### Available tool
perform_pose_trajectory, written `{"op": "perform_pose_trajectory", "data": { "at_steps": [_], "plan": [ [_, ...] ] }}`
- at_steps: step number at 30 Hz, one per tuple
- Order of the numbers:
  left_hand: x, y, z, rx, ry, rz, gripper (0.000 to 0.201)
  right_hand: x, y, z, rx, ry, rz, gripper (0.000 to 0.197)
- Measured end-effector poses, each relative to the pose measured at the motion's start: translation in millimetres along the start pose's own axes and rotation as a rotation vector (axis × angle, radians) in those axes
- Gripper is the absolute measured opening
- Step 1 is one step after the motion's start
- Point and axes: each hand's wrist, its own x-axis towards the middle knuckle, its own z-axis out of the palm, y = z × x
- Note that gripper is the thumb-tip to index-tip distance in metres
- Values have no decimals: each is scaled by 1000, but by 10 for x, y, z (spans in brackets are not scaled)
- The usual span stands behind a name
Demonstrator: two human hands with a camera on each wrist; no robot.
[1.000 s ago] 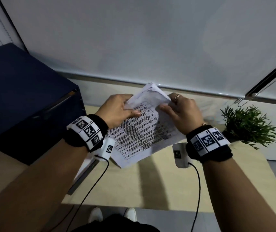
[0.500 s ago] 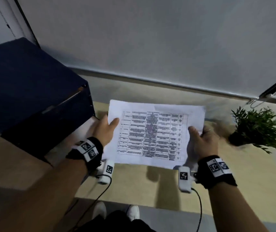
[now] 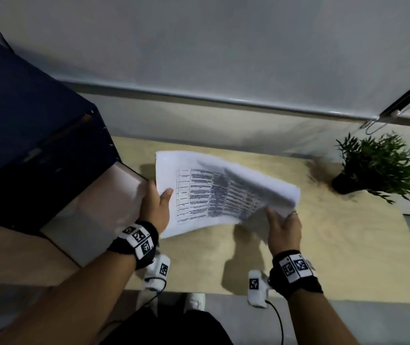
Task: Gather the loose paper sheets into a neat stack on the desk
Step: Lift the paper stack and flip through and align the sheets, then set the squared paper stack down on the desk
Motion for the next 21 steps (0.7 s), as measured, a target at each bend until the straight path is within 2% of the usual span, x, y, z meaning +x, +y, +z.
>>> {"op": "perform_pose_trajectory", "data": {
  "at_steps": [2,3,5,6,8,13,15,19,21],
  "plan": [
    [131,-29,32,93,-19,10,26,130,13,-9,-11,3,20,28],
    [178,-66,50,171,-70,-12,30,176,58,-3,-68,-30,63,36],
    [191,-151,106,353,-215,-64,44,238,215,29,-222,-156,196,50],
    [166,-197,134,438,-275,-88,48,239,320,44,-344,-253,250,52],
    [89,-217,177,559,-292,-136,49,230,488,60,-548,-366,304,50],
    [-29,-228,285,542,-300,-261,57,208,626,64,-611,-318,352,55],
    [-8,-212,289,503,-307,-235,47,189,654,57,-589,-311,351,50],
    [24,-137,242,425,-254,-269,34,175,755,36,-507,-268,365,50],
    [27,-68,201,384,-218,-217,28,181,754,-7,-442,-252,370,52]
  ]
}}
